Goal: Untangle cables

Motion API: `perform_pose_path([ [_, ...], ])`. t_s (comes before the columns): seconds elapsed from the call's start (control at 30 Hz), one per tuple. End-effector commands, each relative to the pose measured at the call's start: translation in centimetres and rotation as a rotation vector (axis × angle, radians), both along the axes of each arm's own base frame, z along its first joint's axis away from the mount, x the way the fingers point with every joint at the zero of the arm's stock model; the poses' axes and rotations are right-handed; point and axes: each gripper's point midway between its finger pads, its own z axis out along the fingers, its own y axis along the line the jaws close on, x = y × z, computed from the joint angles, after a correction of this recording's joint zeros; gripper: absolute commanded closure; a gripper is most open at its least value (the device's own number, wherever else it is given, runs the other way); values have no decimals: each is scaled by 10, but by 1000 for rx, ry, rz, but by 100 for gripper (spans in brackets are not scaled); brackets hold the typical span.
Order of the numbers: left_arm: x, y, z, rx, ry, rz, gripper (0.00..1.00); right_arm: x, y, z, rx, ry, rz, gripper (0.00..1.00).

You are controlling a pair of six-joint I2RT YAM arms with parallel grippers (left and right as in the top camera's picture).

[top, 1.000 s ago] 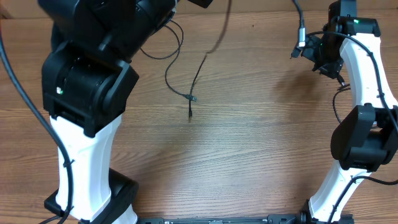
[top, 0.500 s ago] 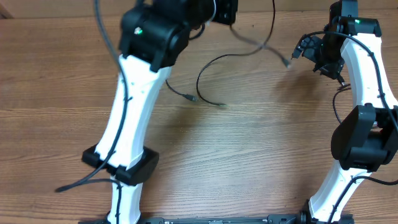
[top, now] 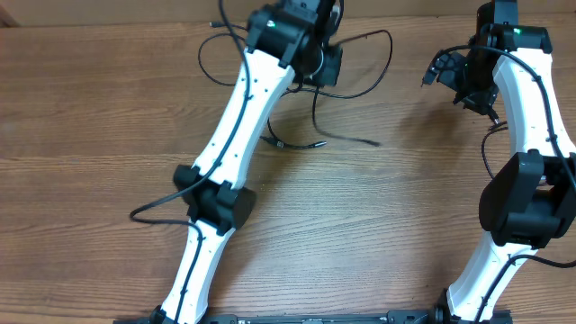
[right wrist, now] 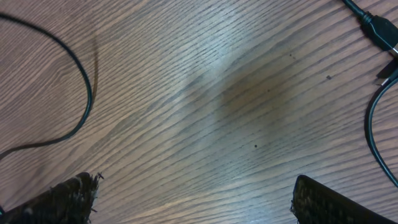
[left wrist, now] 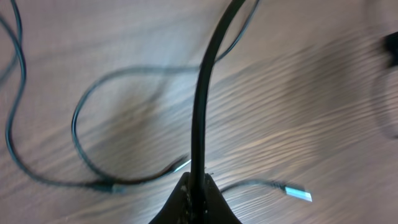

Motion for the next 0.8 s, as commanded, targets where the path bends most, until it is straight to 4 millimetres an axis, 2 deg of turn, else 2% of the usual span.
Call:
perform_pose_path([
  [0.0, -1, 8, -40, 113, 60, -12, 95, 0, -3, 0, -4, 1, -10, 0],
  [0.17, -9, 17, -82, 194, 166, -8, 92, 0, -2, 0, -4, 1, -9, 0],
  [0.27, -9, 28, -98, 264, 188, 5, 88, -1, 0, -1, 0, 4, -5, 0],
  [0.47, -8, 36, -106, 318, 187, 17, 84, -3, 8, -1, 31, 12, 8, 0],
  [0.53, -6, 39, -105, 330, 181, 21, 70, -3, 16, 0, 60, 13, 21, 0],
  [0.77, -4, 41, -102, 333, 168, 27, 46, -5, 42, -1, 115, 20, 70, 0],
])
